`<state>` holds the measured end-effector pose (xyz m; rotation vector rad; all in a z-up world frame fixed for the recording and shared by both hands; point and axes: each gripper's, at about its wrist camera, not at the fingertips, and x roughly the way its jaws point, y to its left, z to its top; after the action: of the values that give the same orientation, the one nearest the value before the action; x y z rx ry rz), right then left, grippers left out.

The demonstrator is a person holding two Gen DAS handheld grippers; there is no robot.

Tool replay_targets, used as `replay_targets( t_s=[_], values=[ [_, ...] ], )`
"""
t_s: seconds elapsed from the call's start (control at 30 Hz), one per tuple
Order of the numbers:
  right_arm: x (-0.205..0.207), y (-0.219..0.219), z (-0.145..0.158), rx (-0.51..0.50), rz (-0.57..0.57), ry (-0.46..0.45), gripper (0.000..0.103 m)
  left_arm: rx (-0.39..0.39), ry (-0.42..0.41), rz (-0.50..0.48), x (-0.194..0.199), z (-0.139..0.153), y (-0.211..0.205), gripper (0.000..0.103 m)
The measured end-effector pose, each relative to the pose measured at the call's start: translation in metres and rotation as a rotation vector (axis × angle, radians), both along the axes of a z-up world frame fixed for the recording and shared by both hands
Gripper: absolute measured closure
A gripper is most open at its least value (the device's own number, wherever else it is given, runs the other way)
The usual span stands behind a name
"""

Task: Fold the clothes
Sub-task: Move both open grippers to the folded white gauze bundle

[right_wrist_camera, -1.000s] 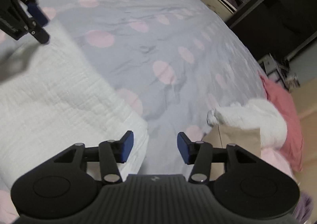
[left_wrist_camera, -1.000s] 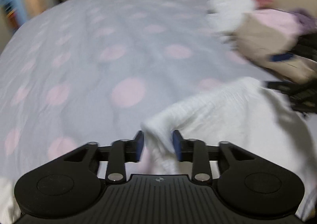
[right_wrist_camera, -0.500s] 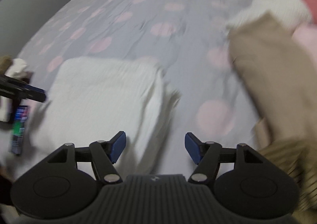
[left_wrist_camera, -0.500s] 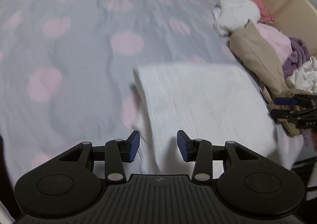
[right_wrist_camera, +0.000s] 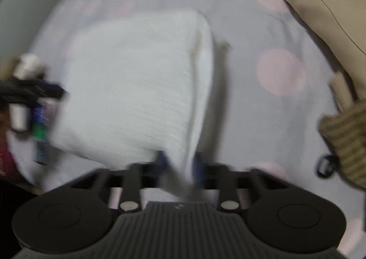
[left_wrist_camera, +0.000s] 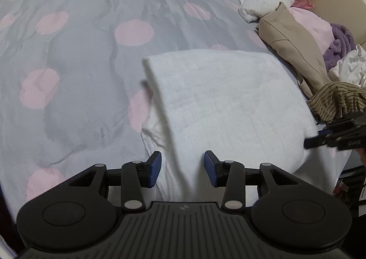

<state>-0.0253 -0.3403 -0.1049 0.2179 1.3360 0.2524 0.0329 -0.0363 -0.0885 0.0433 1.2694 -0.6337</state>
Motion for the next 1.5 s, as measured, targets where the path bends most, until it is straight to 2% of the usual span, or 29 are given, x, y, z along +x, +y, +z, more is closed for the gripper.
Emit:
replay_targets(
  t_s=[0.1,0.17,0.23,0.3,0.33,0.47,0.57,0.63,0.67,0.7,0.8,0.9,0.97,1.0,1.07,1.13,1.27,1.33,1.4,1.5],
  values=[
    [-0.001,-0.005,0.012,0.055,-0.013,-0.039,0.041,-0.03,0.049,0.036,0.005,-0.006,0.005,0.064],
    [-0.001,-0.014,0.027,0.111,-0.065,-0.105,0.03,-0.05,0.082,0.061,0.008,-0.01,0.009,0.064],
    [-0.001,-0.023,0.036,0.162,-0.122,-0.169,0.023,-0.07,0.115,0.085,0.011,-0.014,0.012,0.064],
    [0.001,-0.03,0.037,0.195,-0.188,-0.202,0.018,-0.09,0.148,0.109,0.014,-0.018,0.016,0.059],
    [0.002,-0.032,0.035,0.211,-0.212,-0.204,0.016,-0.1,0.164,0.121,0.016,-0.02,0.018,0.053],
    [0.009,-0.032,0.025,0.25,-0.223,-0.18,0.012,-0.139,0.23,0.169,0.022,-0.027,0.025,0.051],
    [0.015,-0.024,0.02,0.224,-0.186,-0.172,0.012,-0.159,0.267,0.201,0.027,-0.033,0.029,0.047],
    [0.014,-0.019,0.021,0.183,-0.162,-0.196,0.012,-0.142,0.259,0.209,0.028,-0.035,0.03,0.046],
    [0.013,-0.014,0.026,0.147,-0.15,-0.253,0.012,-0.133,0.256,0.213,0.029,-0.036,0.031,0.046],
    [0.012,-0.009,0.03,0.11,-0.137,-0.309,0.012,-0.121,0.214,0.217,0.028,-0.033,0.03,0.046],
    [0.01,0.005,0.043,0.0,-0.099,-0.479,0.012,-0.091,-0.006,0.214,0.021,-0.011,0.026,0.047],
    [0.01,0.02,0.054,-0.11,-0.06,-0.637,0.019,-0.13,-0.27,0.132,0.006,0.02,0.007,0.047],
    [0.018,0.036,0.05,-0.18,-0.033,-0.678,0.038,-0.16,-0.394,0.047,-0.005,0.032,-0.015,0.045],
    [0.023,0.042,0.047,-0.207,-0.032,-0.673,0.043,-0.173,-0.431,0.005,-0.009,0.035,-0.026,0.045],
    [0.035,0.048,0.04,-0.213,-0.065,-0.648,0.065,-0.191,-0.436,-0.046,-0.011,0.034,-0.049,0.045],
    [0.047,0.049,0.032,-0.192,-0.108,-0.623,0.072,-0.207,-0.404,-0.035,-0.006,0.03,-0.065,0.045],
    [0.059,0.05,0.013,-0.12,-0.143,-0.571,0.075,-0.252,-0.339,-0.017,0.008,0.016,-0.085,0.045],
    [0.064,0.05,0.0,-0.109,-0.143,-0.545,0.075,-0.249,-0.324,-0.025,0.014,0.007,-0.091,0.045],
    [0.066,0.05,-0.009,-0.11,-0.148,-0.528,0.075,-0.207,-0.311,-0.049,0.015,-0.004,-0.096,0.046],
    [0.066,0.049,-0.018,-0.148,-0.144,-0.505,0.077,-0.051,-0.297,-0.083,0.018,-0.027,-0.107,0.053]
  ],
)
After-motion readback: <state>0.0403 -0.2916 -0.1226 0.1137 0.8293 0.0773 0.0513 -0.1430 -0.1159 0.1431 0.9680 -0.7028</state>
